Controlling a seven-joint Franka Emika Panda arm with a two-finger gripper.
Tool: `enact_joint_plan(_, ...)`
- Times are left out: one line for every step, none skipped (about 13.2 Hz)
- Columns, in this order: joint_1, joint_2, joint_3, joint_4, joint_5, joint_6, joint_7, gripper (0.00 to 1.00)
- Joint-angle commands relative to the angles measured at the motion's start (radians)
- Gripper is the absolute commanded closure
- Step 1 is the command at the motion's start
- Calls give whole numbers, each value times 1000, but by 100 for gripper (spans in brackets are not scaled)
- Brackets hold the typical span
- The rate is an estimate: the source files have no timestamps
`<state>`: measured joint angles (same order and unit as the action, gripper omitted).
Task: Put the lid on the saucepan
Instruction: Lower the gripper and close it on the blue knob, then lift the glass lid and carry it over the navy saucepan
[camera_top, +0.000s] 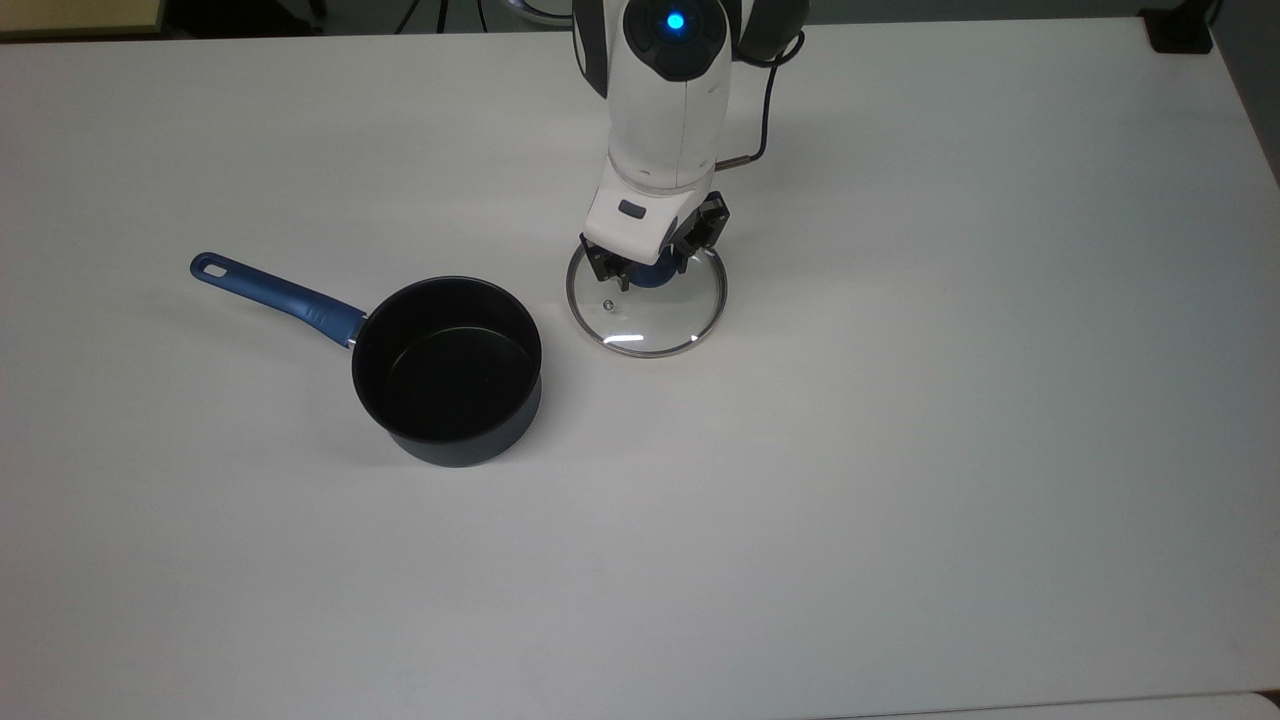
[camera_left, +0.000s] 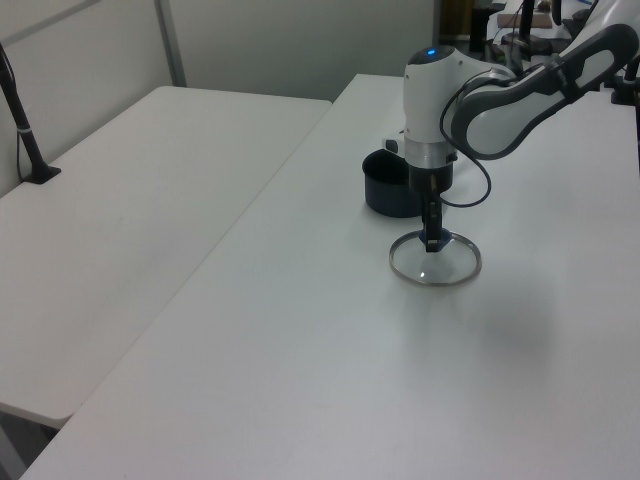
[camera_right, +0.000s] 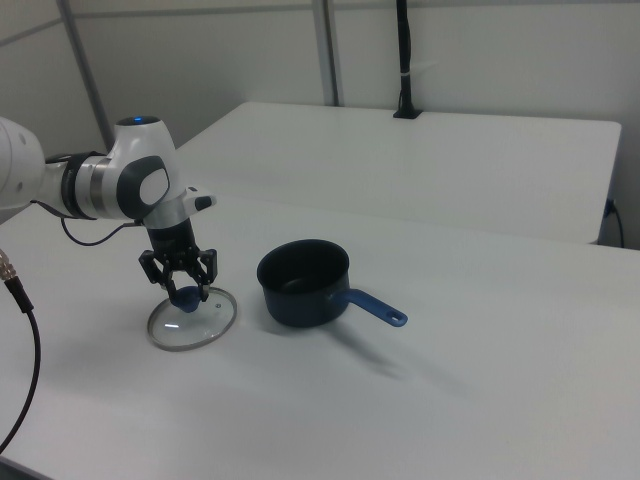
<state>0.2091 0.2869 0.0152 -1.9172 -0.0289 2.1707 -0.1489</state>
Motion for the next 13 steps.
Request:
enact_joint_plan(-2, -15, -3, -5, -11, 4, -31, 53)
enact_joint_plan(-2, -15, -3, -3, -11, 3, -31, 55)
enact_joint_plan(-3, -20, -3, -3, -11, 1, -31, 55)
enact_joint_plan(-5, -40, -6, -2, -11, -15, -31, 56)
enact_joint_plan(-5, -58, -7, 9, -9, -46, -31, 56)
enact_joint_plan(-7, -66, -8, 29, -9, -83, -29, 58)
enact_joint_plan(-8, -74, -9, 43, -9, -110, -28, 60)
enact_joint_plan(-8, -87, -12, 50, -9, -132, -28, 62)
enact_joint_plan(-10, -103, -14, 59, -9, -158, -28, 62)
enact_joint_plan(-14, -120, -17, 78, -9, -189, -28, 63)
enact_joint_plan(-19, -132, -24, 96, -8, -222, -28, 65)
enact_joint_plan(-23, -144, -35, 119, -6, -261, -29, 66)
enact_joint_plan(-25, -152, -41, 142, -6, -294, -29, 66)
